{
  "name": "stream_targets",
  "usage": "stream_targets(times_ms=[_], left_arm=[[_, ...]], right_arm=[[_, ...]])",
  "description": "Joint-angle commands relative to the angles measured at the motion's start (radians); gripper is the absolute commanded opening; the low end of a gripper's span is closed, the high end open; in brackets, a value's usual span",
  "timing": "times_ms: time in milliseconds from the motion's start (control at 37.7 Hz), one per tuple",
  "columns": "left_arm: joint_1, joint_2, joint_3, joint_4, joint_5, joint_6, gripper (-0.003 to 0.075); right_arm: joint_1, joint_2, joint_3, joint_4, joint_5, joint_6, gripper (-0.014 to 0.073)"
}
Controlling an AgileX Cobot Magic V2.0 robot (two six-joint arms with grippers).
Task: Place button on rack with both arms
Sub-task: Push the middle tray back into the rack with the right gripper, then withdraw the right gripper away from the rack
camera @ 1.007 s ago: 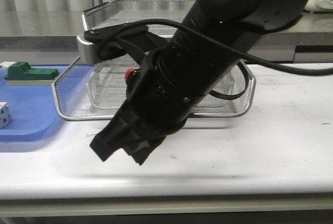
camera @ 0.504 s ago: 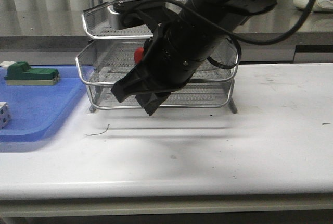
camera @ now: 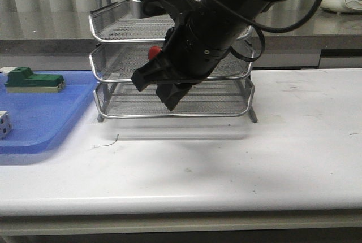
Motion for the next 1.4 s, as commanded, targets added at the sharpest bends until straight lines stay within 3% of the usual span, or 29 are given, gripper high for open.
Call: stream_targets(times_ms=[0,212,371,583,822,1007,1166,1378], left_arm=[[0.002,0.011,-0.027,-0.019,-0.081,-0.009,-0.0019],[0.002,0.011,-0.027,-0.019,-0.081,-0.009,-0.0019],[0.002,0.011,-0.027,-0.019,-0.081,-0.009,-0.0019],[0.002,0.011,-0.027,-0.019,-0.081,-0.009,-0.0019],[0.002,0.011,-0.027,-0.019,-0.081,-0.009,-0.0019],[0.002,0.011,-0.027,-0.019,-0.081,-0.009,-0.0019],[0.002,0.011,-0.027,-0.019,-0.081,-0.009,-0.0019],[0.002,0.011,-0.027,-0.019,-0.081,-0.009,-0.0019]], right_arm=[[-0.004,-0.094,-0.035,0.058,0.059,-0.004,-0.0109],[-0.051,-0.232,-0.035,0.082,0.184,-0.004,-0.0109],[-0.148,-0.372,0.017,0.072,0.179,-0.004,-0.0109],[-0.334,-0.631,0.235,0.072,0.072,-0.004,-0.0109],[-0.515,-0.948,0.498,0.072,0.048,-0.004,-0.0109],[-0.520,-1.224,0.729,0.072,-0.071,-0.004,-0.0109],[-0.518,-1.489,0.893,0.073,-0.056,-0.004,-0.0109],[-0.518,-1.746,0.983,0.073,-0.041,-0.004,-0.0109]])
